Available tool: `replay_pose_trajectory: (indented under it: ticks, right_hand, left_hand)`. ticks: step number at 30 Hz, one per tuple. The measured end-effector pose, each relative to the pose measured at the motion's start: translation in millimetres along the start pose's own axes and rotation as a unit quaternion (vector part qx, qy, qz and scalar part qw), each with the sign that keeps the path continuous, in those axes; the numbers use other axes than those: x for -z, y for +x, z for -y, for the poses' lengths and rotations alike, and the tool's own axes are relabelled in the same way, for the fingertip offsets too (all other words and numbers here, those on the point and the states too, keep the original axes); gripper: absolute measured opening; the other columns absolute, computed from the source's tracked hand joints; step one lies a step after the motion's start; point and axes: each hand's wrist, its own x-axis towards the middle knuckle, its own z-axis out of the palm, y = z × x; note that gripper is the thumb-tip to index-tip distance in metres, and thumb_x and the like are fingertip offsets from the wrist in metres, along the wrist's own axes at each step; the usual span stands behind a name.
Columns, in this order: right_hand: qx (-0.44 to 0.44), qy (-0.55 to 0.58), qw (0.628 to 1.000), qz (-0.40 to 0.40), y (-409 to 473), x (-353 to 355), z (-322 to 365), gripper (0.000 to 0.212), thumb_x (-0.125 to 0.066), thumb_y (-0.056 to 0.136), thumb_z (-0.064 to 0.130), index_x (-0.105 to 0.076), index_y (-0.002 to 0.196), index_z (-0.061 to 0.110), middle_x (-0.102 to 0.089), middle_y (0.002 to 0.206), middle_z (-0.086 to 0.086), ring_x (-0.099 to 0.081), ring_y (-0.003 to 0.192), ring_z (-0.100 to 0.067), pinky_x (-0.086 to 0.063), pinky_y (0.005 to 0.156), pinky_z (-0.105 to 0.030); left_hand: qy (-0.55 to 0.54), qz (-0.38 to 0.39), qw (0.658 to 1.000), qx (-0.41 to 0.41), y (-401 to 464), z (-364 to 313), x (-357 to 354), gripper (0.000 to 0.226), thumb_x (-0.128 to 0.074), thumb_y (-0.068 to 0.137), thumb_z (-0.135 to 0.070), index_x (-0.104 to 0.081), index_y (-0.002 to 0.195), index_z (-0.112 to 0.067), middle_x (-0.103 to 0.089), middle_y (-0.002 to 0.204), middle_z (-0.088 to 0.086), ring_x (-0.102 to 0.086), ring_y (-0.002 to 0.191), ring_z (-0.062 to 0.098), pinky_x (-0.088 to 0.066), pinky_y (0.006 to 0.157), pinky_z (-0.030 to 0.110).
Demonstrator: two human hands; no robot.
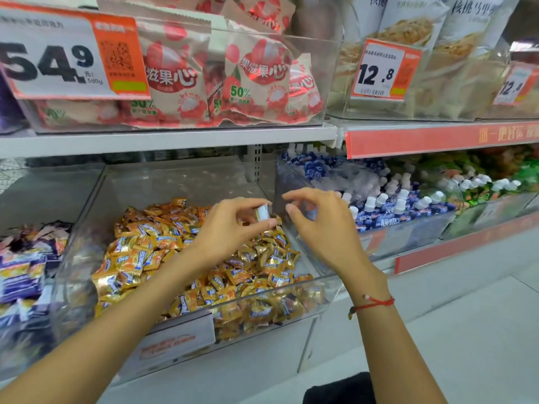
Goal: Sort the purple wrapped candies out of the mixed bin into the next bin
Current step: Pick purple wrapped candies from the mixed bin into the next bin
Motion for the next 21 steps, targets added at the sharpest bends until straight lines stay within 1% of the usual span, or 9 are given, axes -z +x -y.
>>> replay_pose_trajectory:
  ticks: [2,4,7,8,11,13,15,18,21]
  right_hand:
    - [-0.060,0.089,0.993,0.051,1.0,-3.8,4.0,0.035,-0.061,0.089,0.046,-0.067,0.113,0.022,-0.070,0.089,0.007,-0.061,0.086,-0.007,-0.051,0.081,-0.030]
    - [-0.114,0.178,0.973,0.098,1.9,-5.7,8.2,0.045,-0.061,0.085,0.055,-0.068,0.110,0.019,-0.073,0.088,0.004,-0.067,0.087,-0.009,-0.055,0.081,-0.031]
    - [-0.138,0.264,0.946,0.126,1.0,-2.0,11.2,0.018,-0.063,0.091,0.035,-0.070,0.095,0.018,-0.073,0.081,-0.001,-0.070,0.079,-0.011,-0.057,0.071,-0.025]
    - [-0.141,0.278,0.943,0.120,0.3,-1.1,10.0,0.012,-0.063,0.092,0.028,-0.070,0.092,0.018,-0.072,0.080,-0.002,-0.070,0.079,-0.014,-0.058,0.073,-0.027]
    - [-0.149,0.260,0.950,0.089,2.6,2.4,2.8,0.013,-0.057,0.096,0.023,-0.065,0.098,0.013,-0.072,0.089,-0.007,-0.069,0.082,-0.019,-0.057,0.082,-0.039]
    - [-0.168,0.298,0.937,0.067,5.8,5.9,0.6,0.012,-0.049,0.100,0.017,-0.057,0.104,0.009,-0.069,0.089,-0.008,-0.066,0.069,-0.012,-0.055,0.073,-0.032]
    - [-0.188,0.329,0.924,0.046,8.9,11.8,1.0,0.011,-0.042,0.102,0.012,-0.052,0.103,0.009,-0.060,0.078,-0.003,-0.054,0.052,-0.005,-0.049,0.060,-0.024]
    - [-0.204,0.295,0.932,0.044,13.6,13.8,-3.1,0.021,-0.036,0.100,0.016,-0.048,0.083,0.012,-0.044,0.066,0.001,-0.037,0.051,-0.012,-0.032,0.053,-0.027]
    - [-0.205,0.283,0.936,0.050,12.5,11.6,-1.3,0.030,-0.043,0.100,0.037,-0.046,0.077,0.017,-0.039,0.061,0.007,-0.033,0.051,-0.011,-0.027,0.054,-0.027]
  left_hand:
    - [-0.076,-0.026,0.997,-0.008,-3.8,-7.6,2.6,0.040,-0.070,0.077,-0.044,-0.068,0.115,-0.032,-0.063,0.108,-0.015,-0.062,0.093,-0.002,-0.052,0.085,0.019]
    - [-0.090,-0.038,0.995,-0.028,-7.2,-14.1,2.2,0.036,-0.072,0.080,-0.035,-0.068,0.115,-0.030,-0.061,0.108,-0.014,-0.062,0.092,0.002,-0.052,0.082,0.016]
    - [-0.097,-0.049,0.992,-0.061,-9.0,-19.3,-0.9,0.039,-0.077,0.077,-0.026,-0.068,0.115,-0.027,-0.064,0.105,-0.012,-0.065,0.090,0.007,-0.055,0.078,0.020]
    - [-0.107,-0.041,0.991,-0.065,-9.0,-20.1,-0.7,0.045,-0.079,0.075,-0.028,-0.066,0.118,-0.028,-0.066,0.106,-0.012,-0.066,0.091,0.007,-0.055,0.078,0.020]
    - [-0.115,0.004,0.993,-0.037,-5.5,-13.9,2.9,0.061,-0.081,0.071,-0.032,-0.059,0.127,-0.032,-0.066,0.113,-0.018,-0.063,0.100,-0.001,-0.053,0.082,0.017]
    - [-0.065,0.082,0.994,-0.002,-0.5,-5.1,4.1,0.044,-0.079,0.075,-0.033,-0.065,0.117,-0.034,-0.067,0.110,-0.020,-0.062,0.096,-0.003,-0.054,0.083,0.021]
    - [-0.037,0.221,0.974,0.030,4.1,-1.1,0.5,0.023,-0.074,0.082,-0.031,-0.072,0.104,-0.028,-0.071,0.103,-0.015,-0.064,0.088,-0.002,-0.052,0.080,0.021]
    - [0.003,0.391,0.919,0.043,6.4,-5.6,-14.6,0.024,-0.068,0.088,-0.032,-0.075,0.106,-0.017,-0.073,0.099,-0.008,-0.063,0.080,-0.006,-0.047,0.074,0.012]
    - [0.071,0.474,0.875,0.063,8.7,-11.6,-32.1,0.027,-0.072,0.085,-0.037,-0.075,0.105,-0.020,-0.071,0.086,-0.016,-0.057,0.070,-0.008,-0.041,0.068,0.011]
